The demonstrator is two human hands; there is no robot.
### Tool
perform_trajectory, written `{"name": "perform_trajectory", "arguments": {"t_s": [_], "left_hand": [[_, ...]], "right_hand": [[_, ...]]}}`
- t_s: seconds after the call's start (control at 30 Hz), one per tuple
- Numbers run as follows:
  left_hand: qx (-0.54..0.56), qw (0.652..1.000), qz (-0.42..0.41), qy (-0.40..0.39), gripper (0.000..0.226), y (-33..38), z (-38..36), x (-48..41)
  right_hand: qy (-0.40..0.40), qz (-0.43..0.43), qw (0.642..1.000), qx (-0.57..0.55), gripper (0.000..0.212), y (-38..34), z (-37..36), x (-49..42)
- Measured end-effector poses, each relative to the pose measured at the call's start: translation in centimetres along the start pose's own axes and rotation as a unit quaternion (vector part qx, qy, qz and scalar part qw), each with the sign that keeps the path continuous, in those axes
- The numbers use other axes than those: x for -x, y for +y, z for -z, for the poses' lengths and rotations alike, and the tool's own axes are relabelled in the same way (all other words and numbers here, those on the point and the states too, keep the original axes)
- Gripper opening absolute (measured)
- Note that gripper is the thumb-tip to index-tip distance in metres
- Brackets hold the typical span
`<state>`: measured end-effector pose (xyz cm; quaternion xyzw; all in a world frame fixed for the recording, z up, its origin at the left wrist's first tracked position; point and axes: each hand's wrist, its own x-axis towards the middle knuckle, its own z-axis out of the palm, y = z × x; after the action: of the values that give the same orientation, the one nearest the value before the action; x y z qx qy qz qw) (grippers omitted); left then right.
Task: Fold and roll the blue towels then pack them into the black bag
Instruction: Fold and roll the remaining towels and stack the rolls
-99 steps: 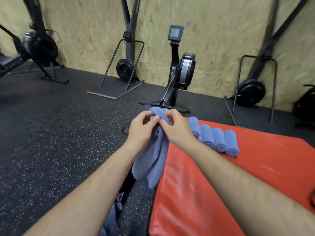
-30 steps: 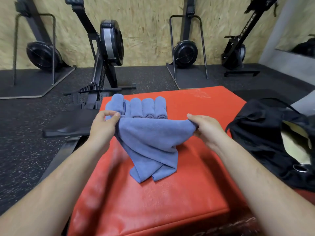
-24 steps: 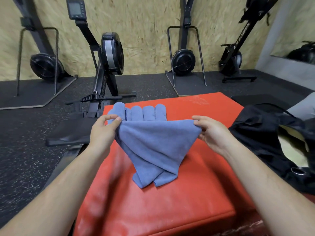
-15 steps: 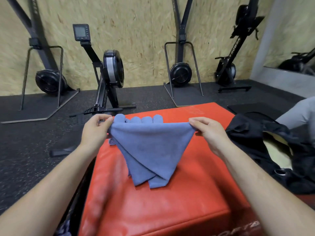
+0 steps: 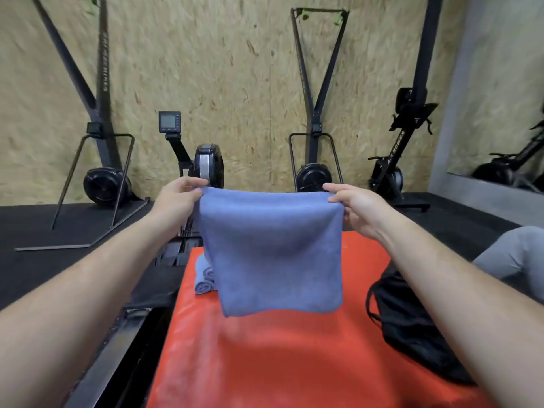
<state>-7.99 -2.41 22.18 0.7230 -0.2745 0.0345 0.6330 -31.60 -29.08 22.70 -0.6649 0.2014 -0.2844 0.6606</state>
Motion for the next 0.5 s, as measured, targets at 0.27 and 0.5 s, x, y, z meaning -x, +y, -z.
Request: {"name": "perform_trajectory", "arguments": {"t_s": [0.27,0.5], "left_hand": [[-0.029,0.999,0.006,0.016,0.028,2.7,0.0,0.9],[-0.031,0.999,0.029,0.003,0.042,3.6,0.9,2.0]], "right_hand": [[0.050,0.043,0.998,-0.008,0.024,-1.7,-0.7,0.8],[0.034,0.023,0.999,0.022,0.038,-2.1,-0.6,1.5]]}}
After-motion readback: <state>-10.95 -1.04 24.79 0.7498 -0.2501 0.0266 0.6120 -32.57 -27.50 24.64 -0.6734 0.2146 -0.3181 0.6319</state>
